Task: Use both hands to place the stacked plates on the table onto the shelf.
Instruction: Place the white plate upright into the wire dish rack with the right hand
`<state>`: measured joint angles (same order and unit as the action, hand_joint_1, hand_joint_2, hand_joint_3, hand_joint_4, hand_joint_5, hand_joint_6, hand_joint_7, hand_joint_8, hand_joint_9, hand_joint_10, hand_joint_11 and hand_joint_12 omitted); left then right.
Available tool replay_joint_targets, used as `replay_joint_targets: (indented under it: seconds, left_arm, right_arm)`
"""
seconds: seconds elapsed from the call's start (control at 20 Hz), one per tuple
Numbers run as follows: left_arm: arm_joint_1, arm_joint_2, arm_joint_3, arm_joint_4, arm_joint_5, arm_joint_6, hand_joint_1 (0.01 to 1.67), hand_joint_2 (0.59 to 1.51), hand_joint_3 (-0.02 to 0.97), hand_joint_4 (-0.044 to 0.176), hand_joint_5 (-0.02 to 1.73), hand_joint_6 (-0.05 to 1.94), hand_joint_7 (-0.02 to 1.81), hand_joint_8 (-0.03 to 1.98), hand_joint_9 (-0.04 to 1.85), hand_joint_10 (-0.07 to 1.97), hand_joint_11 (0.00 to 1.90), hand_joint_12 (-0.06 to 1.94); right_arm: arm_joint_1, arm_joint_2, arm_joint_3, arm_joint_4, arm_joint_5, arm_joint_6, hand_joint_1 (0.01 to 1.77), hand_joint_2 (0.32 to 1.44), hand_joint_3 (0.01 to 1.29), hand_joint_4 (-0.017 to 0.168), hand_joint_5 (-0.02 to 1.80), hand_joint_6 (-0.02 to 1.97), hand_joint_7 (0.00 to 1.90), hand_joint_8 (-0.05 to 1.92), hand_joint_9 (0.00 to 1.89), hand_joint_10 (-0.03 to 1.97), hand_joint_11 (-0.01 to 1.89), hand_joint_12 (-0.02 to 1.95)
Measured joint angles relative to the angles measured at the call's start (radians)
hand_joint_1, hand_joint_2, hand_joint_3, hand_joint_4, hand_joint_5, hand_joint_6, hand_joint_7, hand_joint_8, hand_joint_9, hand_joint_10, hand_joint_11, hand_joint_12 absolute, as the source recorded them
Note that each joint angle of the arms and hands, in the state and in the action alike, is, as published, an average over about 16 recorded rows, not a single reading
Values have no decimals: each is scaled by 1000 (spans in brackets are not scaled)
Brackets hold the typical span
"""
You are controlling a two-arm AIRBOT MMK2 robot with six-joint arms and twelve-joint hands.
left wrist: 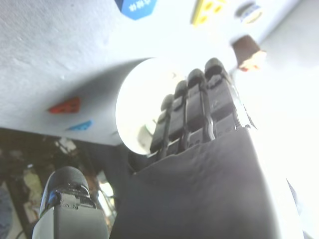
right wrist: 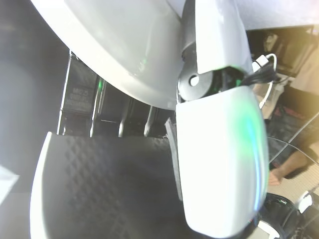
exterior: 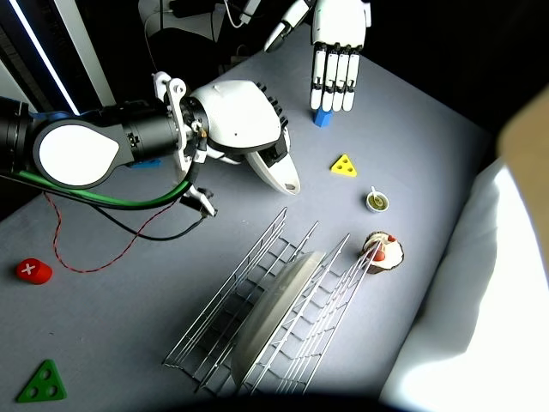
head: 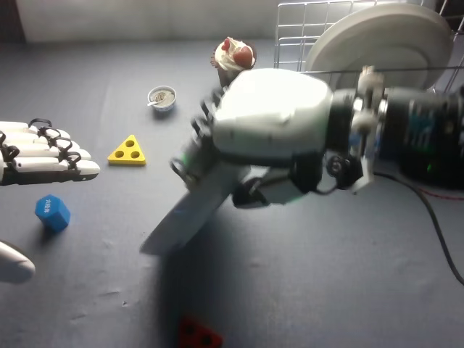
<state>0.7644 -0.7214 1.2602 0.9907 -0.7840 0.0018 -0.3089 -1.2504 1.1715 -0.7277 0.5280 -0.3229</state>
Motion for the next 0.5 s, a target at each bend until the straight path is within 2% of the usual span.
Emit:
replay_joint_targets:
  seconds: [0.5]
  left_arm:
    - [-59,71,-58,77,5,0,78,976,-4,3,23,17,56,2,55,10,44,8]
  right_arm:
    - [140,87,1,-3,24,394,1460,917,14,-7,977,910,1093,503,1163,643,1062,1238]
